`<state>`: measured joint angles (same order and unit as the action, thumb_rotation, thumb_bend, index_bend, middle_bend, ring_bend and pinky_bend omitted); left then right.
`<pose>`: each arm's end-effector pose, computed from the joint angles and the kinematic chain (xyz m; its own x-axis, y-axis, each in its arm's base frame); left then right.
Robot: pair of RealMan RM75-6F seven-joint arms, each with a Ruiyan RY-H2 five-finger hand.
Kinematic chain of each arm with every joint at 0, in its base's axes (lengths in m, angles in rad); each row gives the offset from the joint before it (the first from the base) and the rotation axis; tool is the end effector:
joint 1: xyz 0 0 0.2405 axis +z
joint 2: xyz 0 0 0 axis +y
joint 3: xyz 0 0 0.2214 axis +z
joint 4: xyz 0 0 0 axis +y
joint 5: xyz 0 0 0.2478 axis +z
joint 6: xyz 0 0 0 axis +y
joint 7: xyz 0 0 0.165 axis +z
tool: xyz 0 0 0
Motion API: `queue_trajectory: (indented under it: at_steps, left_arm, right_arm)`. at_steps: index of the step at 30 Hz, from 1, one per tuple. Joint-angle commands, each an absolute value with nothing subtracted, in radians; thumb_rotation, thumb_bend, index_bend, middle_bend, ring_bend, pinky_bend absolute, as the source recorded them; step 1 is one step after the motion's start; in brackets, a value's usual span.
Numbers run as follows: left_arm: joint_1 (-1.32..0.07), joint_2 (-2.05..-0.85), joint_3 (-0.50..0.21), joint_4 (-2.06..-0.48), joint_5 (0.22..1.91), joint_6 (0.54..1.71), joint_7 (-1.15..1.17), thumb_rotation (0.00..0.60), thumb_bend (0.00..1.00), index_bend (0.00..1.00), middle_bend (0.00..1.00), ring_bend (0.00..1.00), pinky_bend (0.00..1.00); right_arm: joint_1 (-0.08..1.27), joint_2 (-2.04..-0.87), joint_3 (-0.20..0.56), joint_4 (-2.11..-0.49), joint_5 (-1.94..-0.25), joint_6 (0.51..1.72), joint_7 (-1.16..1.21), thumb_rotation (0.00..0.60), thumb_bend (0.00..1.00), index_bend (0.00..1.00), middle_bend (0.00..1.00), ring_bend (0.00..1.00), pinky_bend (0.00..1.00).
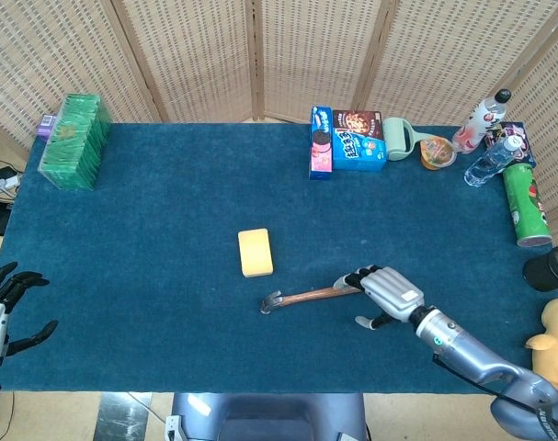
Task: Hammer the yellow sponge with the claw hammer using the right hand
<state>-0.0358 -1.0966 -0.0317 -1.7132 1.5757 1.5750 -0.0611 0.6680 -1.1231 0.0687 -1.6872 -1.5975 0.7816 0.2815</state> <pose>-0.2679 0.1824 0.1125 0.2657 -0.0445 0.9630 0.9624 -0.0460 -0.2676 -0.1574 -0.3035 -0.0018 0.3942 -0.5084 0.7656 -0.8634 -0.4902 0.1191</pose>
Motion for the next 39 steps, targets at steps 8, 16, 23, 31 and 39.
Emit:
queue_trajectory:
  at_steps: [8, 16, 23, 31, 39]
  left_arm:
    - [-0.059, -1.109, -0.046, -1.678, 1.546, 1.537, -0.091, 0.6, 0.22, 0.32, 0.28, 0.11, 0.1]
    - [-0.075, -1.12, -0.056, -1.635, 1.522, 1.509, -0.127, 0.6, 0.22, 0.32, 0.28, 0.11, 0.1]
    - [-0.081, -1.129, -0.055, -1.606, 1.516, 1.499, -0.157, 0.6, 0.22, 0.32, 0.28, 0.11, 0.1]
    - [-0.085, -1.137, -0.056, -1.568, 1.507, 1.489, -0.196, 0.6, 0.22, 0.32, 0.28, 0.11, 0.1]
    - [-0.079, -1.14, -0.055, -1.536, 1.499, 1.493, -0.232, 0.6, 0.22, 0.32, 0.28, 0.11, 0.1]
  right_arm:
    - [0.746, -1.176, 0.104, -1.65, -1.481, 0.68, 0.211, 0.6, 0.36, 0.27, 0.32, 0.28, 0.24]
    - [0.792, -1.228, 0.107, -1.615, -1.365, 0.612, 0.122, 0.6, 0.36, 0.27, 0.32, 0.27, 0.23]
    - [0.825, -1.262, 0.107, -1.606, -1.279, 0.583, 0.048, 0.6, 0.36, 0.27, 0.32, 0.27, 0.23]
    - [0.858, -1.297, 0.089, -1.613, -1.173, 0.571, -0.058, 0.6, 0.36, 0.27, 0.31, 0.27, 0.23]
    - [0.888, -1.325, 0.065, -1.618, -1.081, 0.575, -0.141, 0.6, 0.36, 0.28, 0.32, 0.29, 0.24]
